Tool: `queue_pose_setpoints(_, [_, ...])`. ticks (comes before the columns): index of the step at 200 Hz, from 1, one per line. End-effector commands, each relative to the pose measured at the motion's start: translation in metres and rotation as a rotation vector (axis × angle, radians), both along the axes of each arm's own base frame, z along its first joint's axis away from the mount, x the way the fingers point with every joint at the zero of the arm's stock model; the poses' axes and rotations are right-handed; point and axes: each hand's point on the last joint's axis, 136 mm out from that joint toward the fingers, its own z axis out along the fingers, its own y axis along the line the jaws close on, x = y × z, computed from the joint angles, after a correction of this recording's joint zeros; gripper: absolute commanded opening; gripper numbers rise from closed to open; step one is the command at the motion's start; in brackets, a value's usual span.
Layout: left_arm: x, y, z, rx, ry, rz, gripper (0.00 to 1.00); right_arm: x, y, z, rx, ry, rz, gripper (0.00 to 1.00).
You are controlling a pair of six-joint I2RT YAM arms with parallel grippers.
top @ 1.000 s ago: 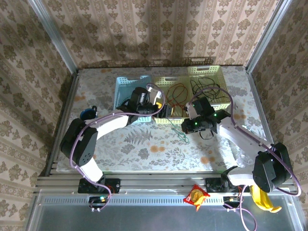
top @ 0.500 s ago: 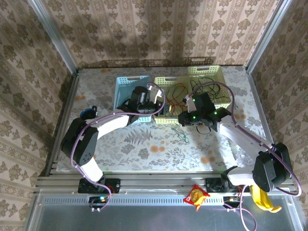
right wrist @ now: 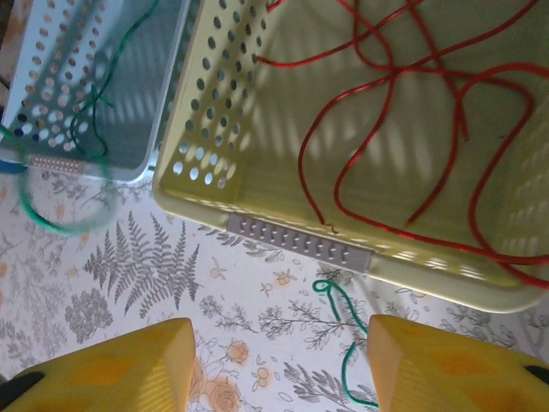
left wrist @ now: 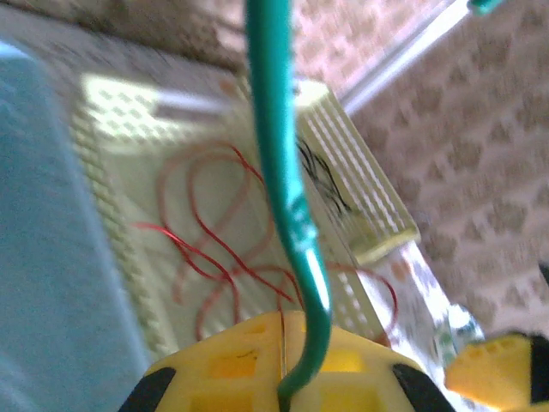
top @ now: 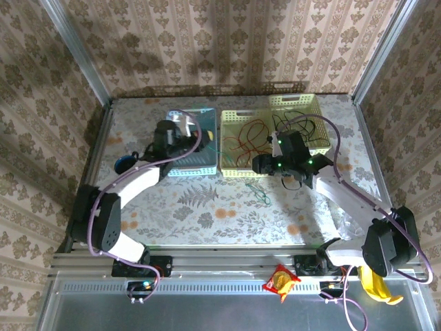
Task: Untangle the cables
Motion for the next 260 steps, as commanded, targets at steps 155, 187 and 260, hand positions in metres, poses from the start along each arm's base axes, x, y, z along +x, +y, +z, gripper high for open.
queue_pose_setpoints(155, [0.060,0.059,-0.035,0.694,0.026,0.247,0.90,-0.074,-0.032,-0.121,-0.462,0.441,0.189,0.58])
queue_pose_setpoints(187, [0.047,0.041,-0.022,0.706,-0.019,0.230,0.92,-0.071,-0.029,-0.139,-0.464,0.479,0.185,0.50])
queue_pose_setpoints(260, [0.013,-0.002,0.005,0.416,-0.079,0.040,0.90,-0.072,-0.015,-0.132,-0.384,0.439,0.227,0.07])
